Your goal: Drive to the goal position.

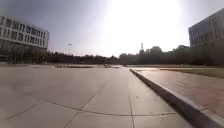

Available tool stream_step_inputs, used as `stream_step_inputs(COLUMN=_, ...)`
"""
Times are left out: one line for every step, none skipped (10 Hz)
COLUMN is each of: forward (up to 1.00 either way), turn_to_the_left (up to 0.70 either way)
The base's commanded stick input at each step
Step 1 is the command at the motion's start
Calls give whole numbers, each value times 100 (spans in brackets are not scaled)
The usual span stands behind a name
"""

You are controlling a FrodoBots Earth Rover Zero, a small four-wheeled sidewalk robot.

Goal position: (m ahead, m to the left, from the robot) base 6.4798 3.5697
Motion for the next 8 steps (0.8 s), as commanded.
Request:
stream_step_inputs(forward=70, turn_to_the_left=-24)
stream_step_inputs(forward=70, turn_to_the_left=-35)
stream_step_inputs(forward=70, turn_to_the_left=-24)
stream_step_inputs(forward=70, turn_to_the_left=0)
stream_step_inputs(forward=70, turn_to_the_left=0)
stream_step_inputs(forward=70, turn_to_the_left=0)
stream_step_inputs(forward=70, turn_to_the_left=0)
stream_step_inputs(forward=70, turn_to_the_left=0)
